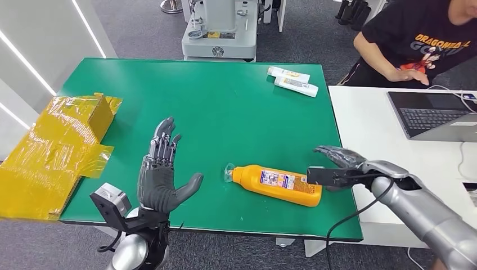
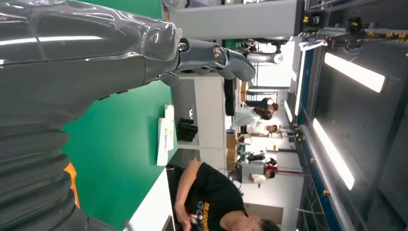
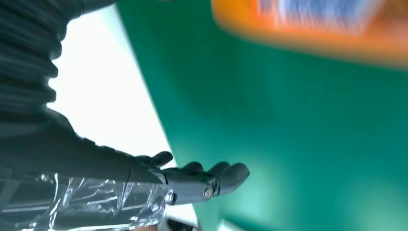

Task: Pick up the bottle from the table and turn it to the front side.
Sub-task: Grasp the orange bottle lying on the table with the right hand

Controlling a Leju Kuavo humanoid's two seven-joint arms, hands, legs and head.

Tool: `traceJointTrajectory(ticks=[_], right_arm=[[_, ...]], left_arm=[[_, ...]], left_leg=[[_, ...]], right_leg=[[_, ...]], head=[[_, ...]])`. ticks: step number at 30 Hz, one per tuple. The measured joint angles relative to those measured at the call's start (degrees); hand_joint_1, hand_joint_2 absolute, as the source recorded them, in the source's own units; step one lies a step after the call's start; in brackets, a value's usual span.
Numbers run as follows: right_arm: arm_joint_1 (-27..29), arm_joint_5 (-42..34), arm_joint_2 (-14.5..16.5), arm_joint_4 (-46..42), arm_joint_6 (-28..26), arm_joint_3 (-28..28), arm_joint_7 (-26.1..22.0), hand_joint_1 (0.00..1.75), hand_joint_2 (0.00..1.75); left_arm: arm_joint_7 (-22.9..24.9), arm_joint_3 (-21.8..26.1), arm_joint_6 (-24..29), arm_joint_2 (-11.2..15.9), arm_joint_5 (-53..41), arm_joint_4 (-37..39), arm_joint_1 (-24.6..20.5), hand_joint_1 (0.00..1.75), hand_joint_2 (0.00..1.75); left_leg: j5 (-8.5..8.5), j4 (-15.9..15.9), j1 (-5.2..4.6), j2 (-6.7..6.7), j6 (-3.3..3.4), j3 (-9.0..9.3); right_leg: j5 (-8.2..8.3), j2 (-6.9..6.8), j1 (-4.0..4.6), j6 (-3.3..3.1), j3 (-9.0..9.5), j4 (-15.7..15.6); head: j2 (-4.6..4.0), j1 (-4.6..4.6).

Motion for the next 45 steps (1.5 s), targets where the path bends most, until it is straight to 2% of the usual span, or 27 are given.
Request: traceJointTrajectory(ticks=[8, 19, 24, 29, 36, 45], right_arm=[[-7.9, -1.2, 3.8, 0.0, 2.4, 0.0, 1.0, 0.00, 1.75], [-12.3, -7.2, 9.2, 0.0, 3.5, 0.1, 0.0, 0.00, 1.75], [-11.6, -11.7, 11.2, 0.4, 4.4, 0.5, -1.1, 0.00, 1.75], [-7.8, -14.4, 13.0, 1.6, 4.4, 1.6, -2.4, 0.00, 1.75], [-4.2, -16.7, 13.3, 2.7, 4.9, 2.2, -2.6, 0.00, 1.75], [-2.2, -14.6, 13.3, 4.0, 5.0, 3.7, -2.8, 0.00, 1.75]], left_arm=[[0.1, -0.1, -0.2, -0.4, 0.1, 1.3, -1.3, 0.00, 1.75], [0.0, -0.1, 0.1, -0.5, 0.4, 1.7, -1.4, 0.00, 1.75], [-0.1, -0.1, 0.3, -0.7, 0.2, 1.7, -1.3, 0.00, 1.75], [-0.1, -0.1, -0.1, -0.9, -0.1, 1.7, -1.3, 0.00, 1.75], [0.0, -0.1, -1.0, -1.4, -0.1, 1.7, -1.4, 0.00, 1.75], [-0.1, -0.1, -1.5, -1.4, 0.4, 1.7, -1.5, 0.00, 1.75]], left_leg=[[0.02, 0.0, 0.02, 0.00, -0.02, 0.02], [0.02, 0.0, 0.02, -0.05, -0.02, -0.01], [0.02, 0.0, 0.03, -0.02, -0.02, 0.01], [0.02, 0.0, 0.03, -0.07, -0.02, -0.01], [0.02, 0.0, 0.03, -0.06, -0.02, -0.01], [0.02, 0.0, 0.03, -0.06, -0.02, 0.00]], right_leg=[[0.00, -0.01, 0.01, -0.01, 0.01, 0.0], [0.00, -0.07, 0.02, -0.01, 0.00, 0.0], [0.00, -0.02, 0.02, -0.01, 0.00, 0.0], [-0.01, -0.08, 0.02, -0.01, 0.00, 0.0], [-0.01, -0.06, 0.02, -0.01, 0.00, 0.0], [-0.01, -0.05, 0.02, -0.01, -0.01, 0.0]], head=[[0.00, -0.01], [0.00, 0.00], [0.00, 0.01], [0.00, 0.01], [0.00, 0.01], [0.00, 0.00]])
